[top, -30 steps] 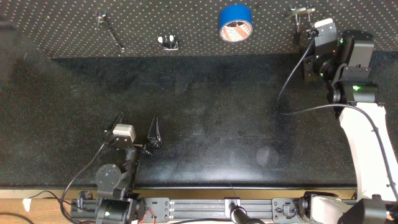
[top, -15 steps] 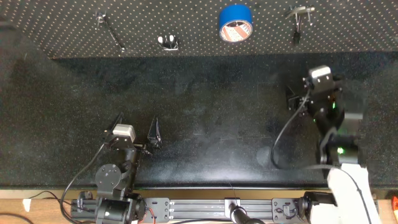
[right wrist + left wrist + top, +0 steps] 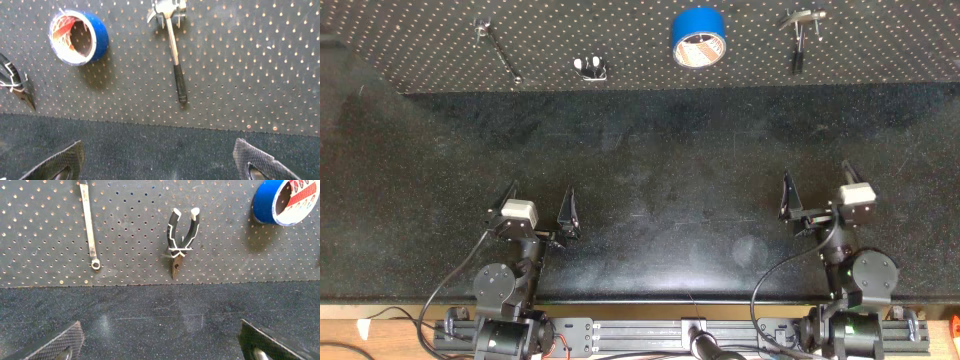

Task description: Place Tools Onto Pegboard

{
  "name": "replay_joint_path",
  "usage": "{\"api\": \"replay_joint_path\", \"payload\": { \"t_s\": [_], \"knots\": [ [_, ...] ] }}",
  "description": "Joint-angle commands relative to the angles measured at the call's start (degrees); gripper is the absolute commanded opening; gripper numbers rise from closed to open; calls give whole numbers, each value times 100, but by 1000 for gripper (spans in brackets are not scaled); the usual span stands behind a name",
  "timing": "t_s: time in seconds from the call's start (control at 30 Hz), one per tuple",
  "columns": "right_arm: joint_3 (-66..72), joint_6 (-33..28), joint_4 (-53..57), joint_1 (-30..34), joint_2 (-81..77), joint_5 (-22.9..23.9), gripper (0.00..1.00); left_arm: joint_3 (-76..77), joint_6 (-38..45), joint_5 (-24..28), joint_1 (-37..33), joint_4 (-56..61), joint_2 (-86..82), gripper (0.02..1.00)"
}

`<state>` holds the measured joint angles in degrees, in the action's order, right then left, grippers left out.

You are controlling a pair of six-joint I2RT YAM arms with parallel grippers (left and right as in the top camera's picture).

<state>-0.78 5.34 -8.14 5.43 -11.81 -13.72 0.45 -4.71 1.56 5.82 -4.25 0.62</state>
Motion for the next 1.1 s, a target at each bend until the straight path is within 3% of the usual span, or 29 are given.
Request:
{"api": "replay_joint_path", "payload": {
  "t_s": [0.03,0.17,0.37,1.1],
  "knots": [
    [55,-11,1150,-39,1115,310,976,-13,52,61,24,-31,-44,996],
    [55,-551,1150,-221,1176,323,976,-13,52,61,24,-31,-44,996],
    [55,-588,1152,-946,1176,345,976,-13,52,61,24,-31,-44,996],
    [55,-588,1150,-944,1176,345,976,-13,52,61,24,-31,-44,996]
  ]
}}
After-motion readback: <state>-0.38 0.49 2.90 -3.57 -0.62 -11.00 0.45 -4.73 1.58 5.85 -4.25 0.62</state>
